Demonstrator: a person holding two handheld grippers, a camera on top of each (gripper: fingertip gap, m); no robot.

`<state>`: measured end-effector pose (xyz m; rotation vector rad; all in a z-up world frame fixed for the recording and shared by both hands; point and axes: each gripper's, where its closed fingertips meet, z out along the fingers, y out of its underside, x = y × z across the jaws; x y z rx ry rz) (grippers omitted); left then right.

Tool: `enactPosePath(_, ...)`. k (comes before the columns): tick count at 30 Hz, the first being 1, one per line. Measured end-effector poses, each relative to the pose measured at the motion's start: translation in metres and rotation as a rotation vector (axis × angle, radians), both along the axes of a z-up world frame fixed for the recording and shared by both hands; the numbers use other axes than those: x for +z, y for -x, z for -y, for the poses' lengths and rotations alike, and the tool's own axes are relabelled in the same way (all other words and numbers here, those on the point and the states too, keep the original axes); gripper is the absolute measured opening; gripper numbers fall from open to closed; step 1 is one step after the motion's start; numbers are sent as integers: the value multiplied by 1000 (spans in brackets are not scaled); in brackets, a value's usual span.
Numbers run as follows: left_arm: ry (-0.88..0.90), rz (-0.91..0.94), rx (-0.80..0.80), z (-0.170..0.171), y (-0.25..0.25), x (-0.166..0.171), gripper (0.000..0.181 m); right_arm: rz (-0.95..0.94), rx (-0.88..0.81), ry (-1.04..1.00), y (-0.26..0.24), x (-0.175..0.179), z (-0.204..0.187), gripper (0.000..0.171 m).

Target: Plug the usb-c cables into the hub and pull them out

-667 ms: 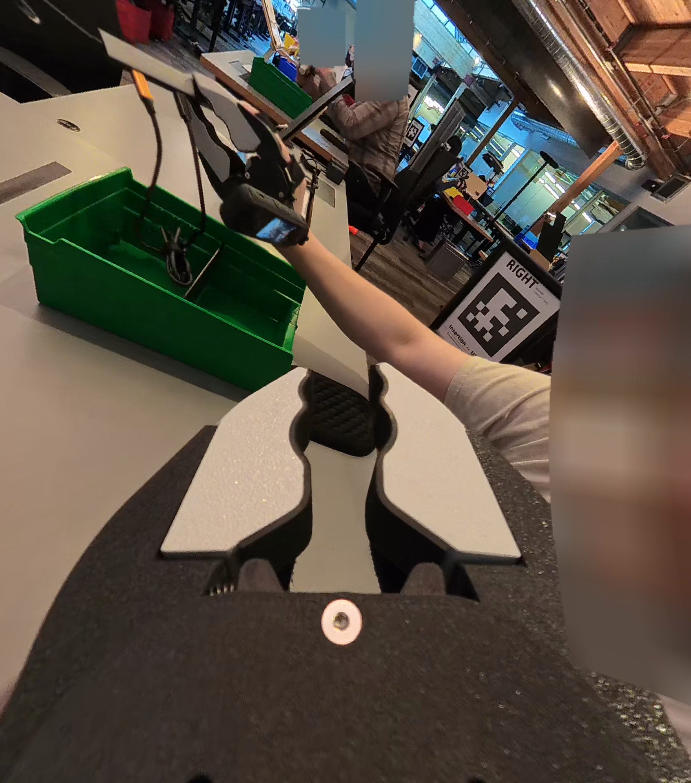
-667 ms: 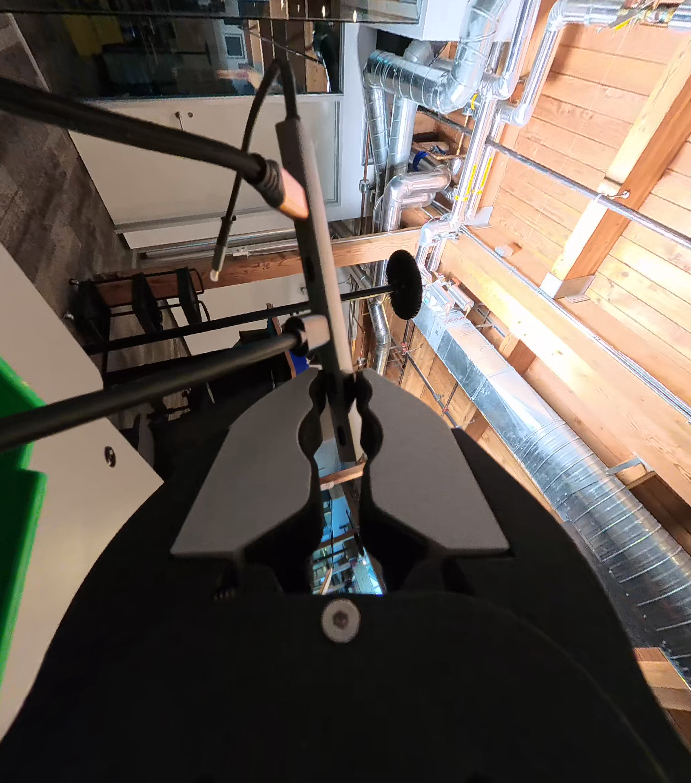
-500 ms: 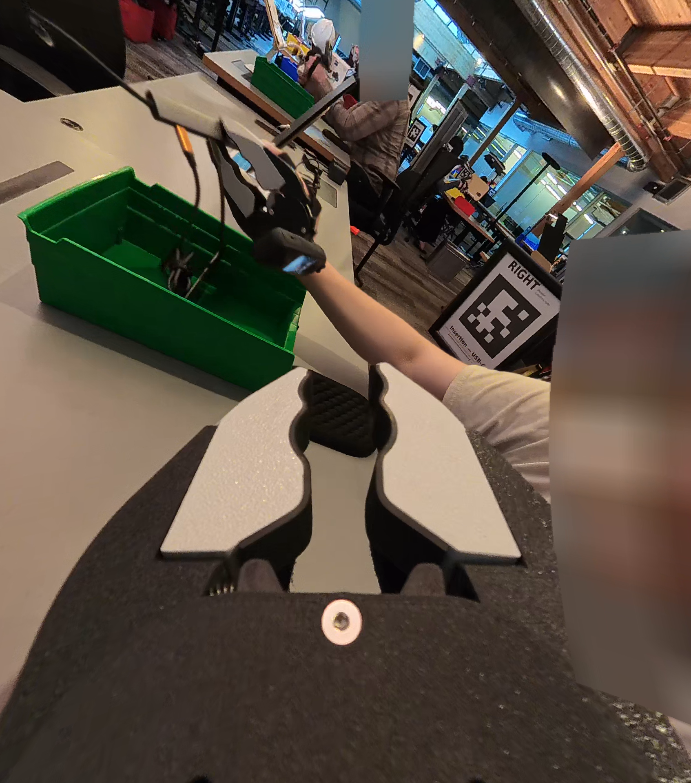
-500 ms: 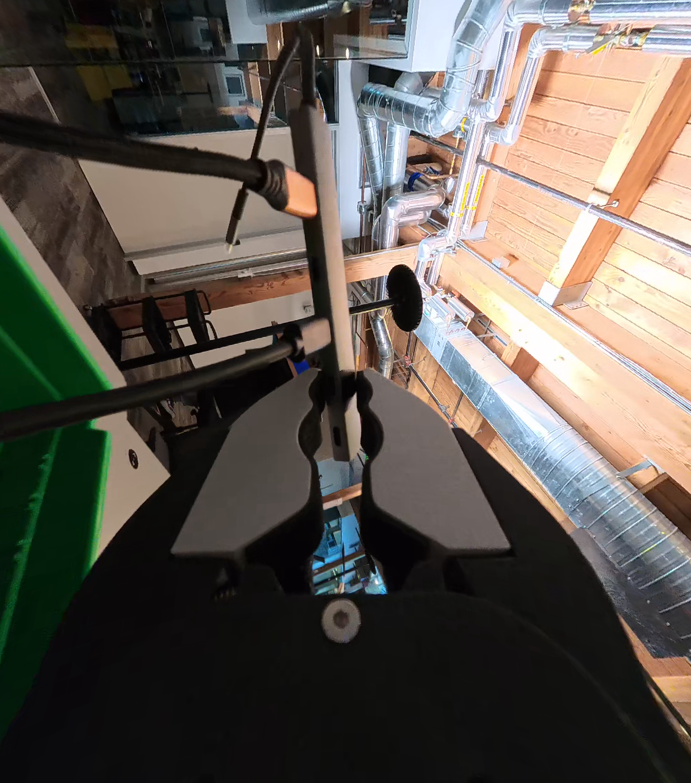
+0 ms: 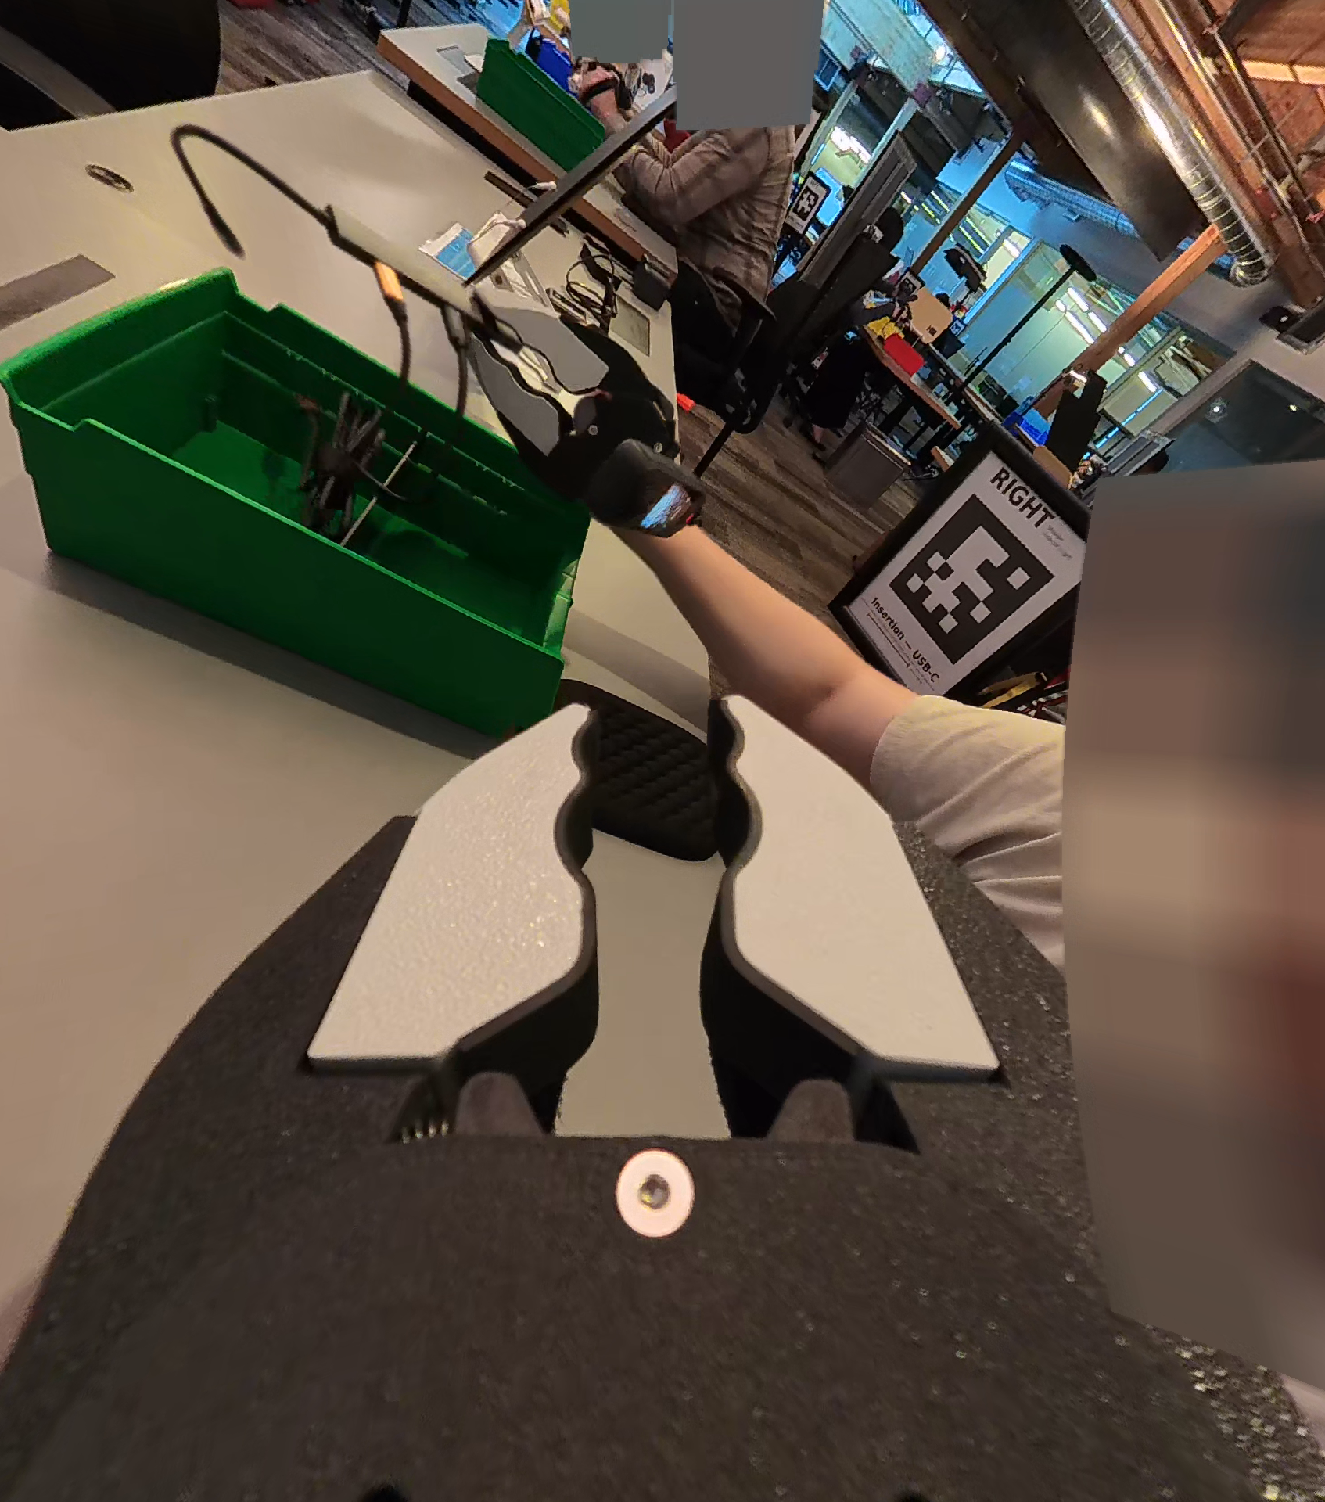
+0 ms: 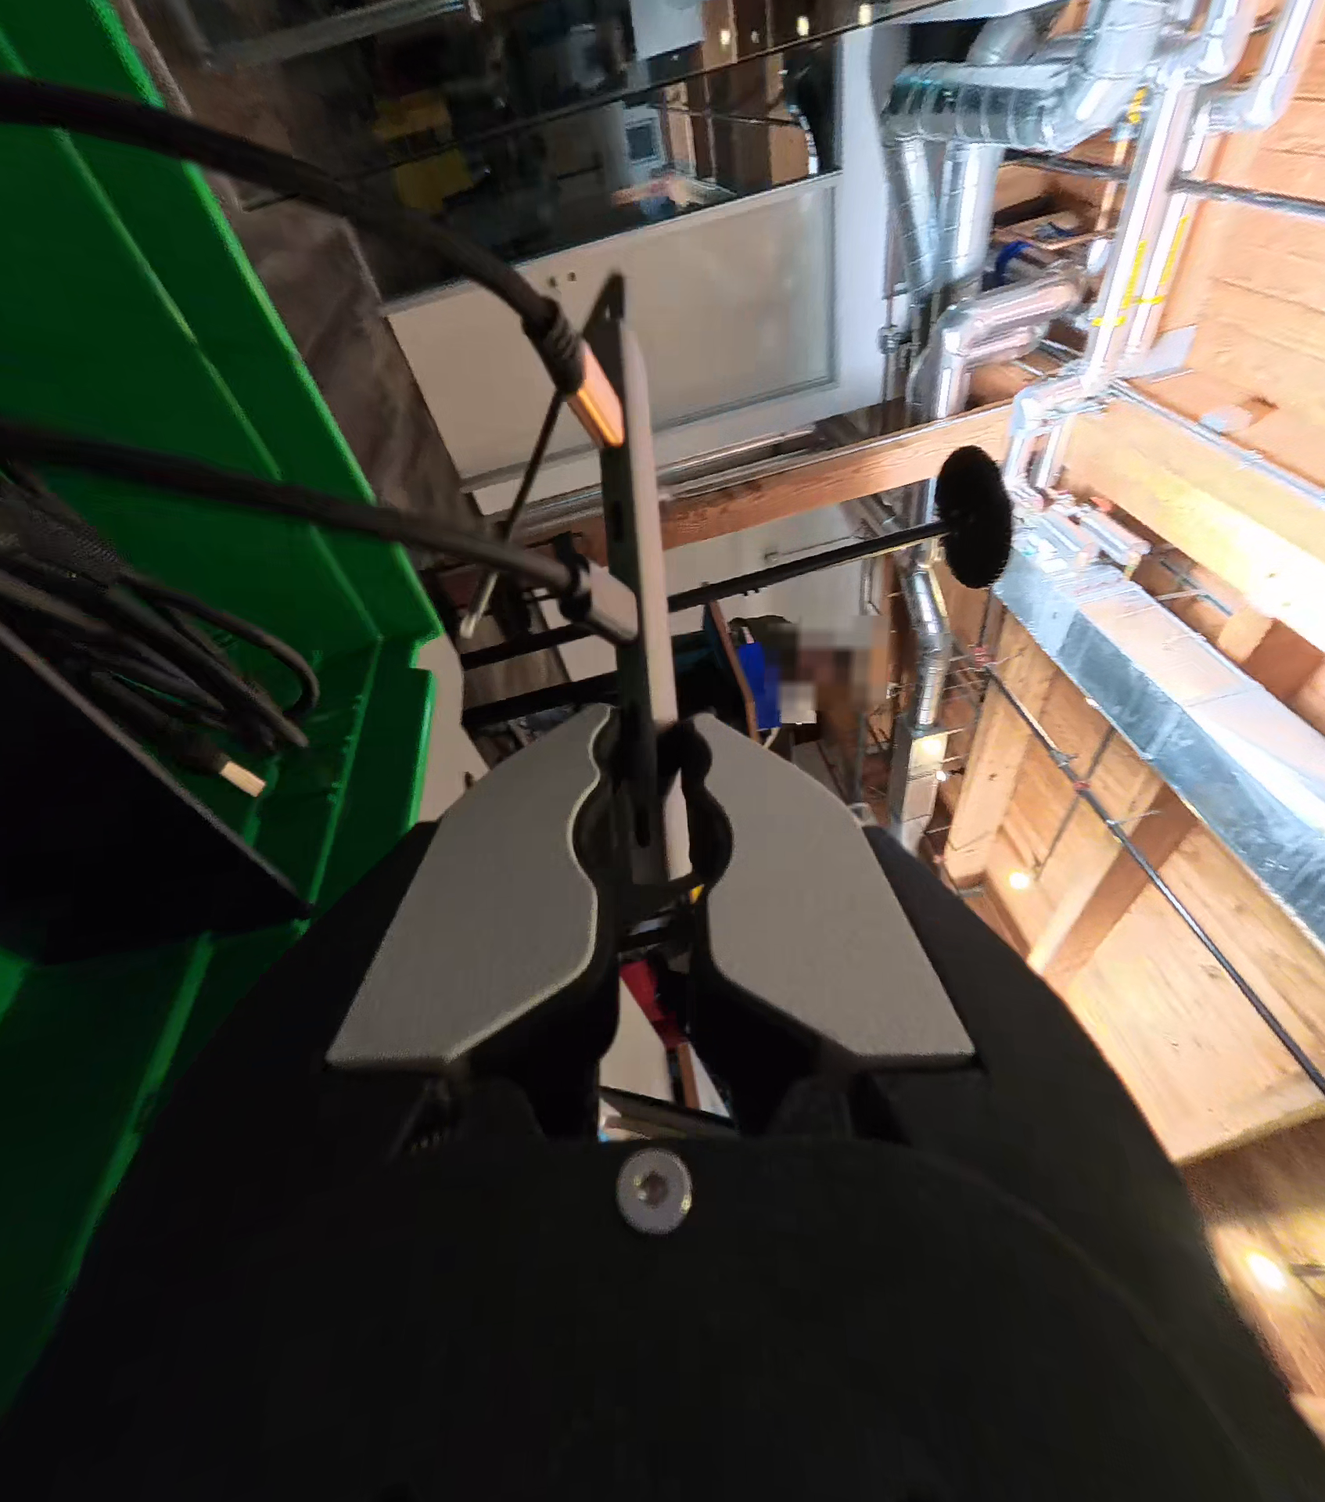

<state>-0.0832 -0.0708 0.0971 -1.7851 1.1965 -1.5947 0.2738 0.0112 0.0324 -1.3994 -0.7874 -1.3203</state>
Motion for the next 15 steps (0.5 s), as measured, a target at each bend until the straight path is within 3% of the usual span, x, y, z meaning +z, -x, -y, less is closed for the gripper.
enactPosePath(1,0,-5,-2,0,-1,-1,24,-11,-2,31,-1,-4,0,13)
enactPosePath(7,1,-22,-13,2,-6,-5,24,-13,65,115,3,-22,-3,13)
enactPosePath(15,8,-36,-21,3,-9,-9,24,83,161,86,19,-8,-11,15)
